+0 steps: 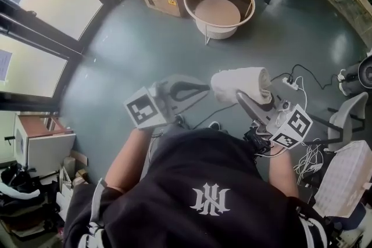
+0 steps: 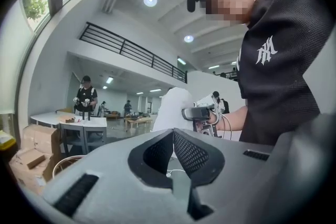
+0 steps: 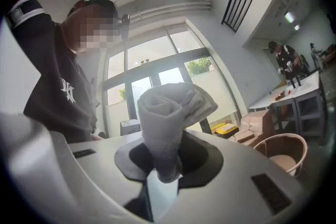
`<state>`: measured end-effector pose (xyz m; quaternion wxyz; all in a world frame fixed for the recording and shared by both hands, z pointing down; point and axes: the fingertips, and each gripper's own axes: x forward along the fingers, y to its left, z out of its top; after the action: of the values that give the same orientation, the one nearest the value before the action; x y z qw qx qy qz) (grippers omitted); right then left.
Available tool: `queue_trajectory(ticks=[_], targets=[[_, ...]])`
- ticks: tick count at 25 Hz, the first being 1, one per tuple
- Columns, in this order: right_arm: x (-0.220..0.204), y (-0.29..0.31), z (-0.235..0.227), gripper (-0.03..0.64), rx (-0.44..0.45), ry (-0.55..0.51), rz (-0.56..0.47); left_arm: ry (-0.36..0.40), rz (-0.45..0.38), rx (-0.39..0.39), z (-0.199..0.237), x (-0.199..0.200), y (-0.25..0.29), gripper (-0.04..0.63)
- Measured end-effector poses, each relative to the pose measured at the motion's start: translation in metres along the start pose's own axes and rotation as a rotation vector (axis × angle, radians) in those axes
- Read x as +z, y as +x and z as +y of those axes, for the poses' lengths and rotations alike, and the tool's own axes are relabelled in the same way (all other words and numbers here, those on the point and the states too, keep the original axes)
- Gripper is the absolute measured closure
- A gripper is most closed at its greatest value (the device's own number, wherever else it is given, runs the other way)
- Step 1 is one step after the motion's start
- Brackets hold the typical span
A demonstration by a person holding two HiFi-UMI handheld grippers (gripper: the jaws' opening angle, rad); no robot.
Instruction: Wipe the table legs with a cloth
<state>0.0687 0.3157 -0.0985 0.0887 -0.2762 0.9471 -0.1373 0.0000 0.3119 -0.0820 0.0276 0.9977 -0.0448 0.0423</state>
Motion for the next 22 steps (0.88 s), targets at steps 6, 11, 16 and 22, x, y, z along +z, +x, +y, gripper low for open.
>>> queue_trajectory(ticks=[6, 11, 16, 22], targets=[[-0.022, -0.028, -0.004, 0.543, 0.120, 0.077, 0.043, -0.070, -0.018, 0.072, -0.019, 0.000, 0.015, 0.591], [-0.028, -0.019, 0.005, 0.543, 0.192, 0.069, 0.063, -0.024, 0.105, 0.103, -0.031, -0.008, 0.010, 0.591], [-0.038, 0.002, 0.028, 0.543, 0.203, 0.012, 0.124, -0.019, 0.082, 0.080, -0.030, -0.005, -0.005, 0.591], [-0.043, 0.007, 0.043, 0.543, 0.098, -0.024, 0.172, -0.012, 0.044, 0.054, -0.012, 0.000, -0.034, 0.589]])
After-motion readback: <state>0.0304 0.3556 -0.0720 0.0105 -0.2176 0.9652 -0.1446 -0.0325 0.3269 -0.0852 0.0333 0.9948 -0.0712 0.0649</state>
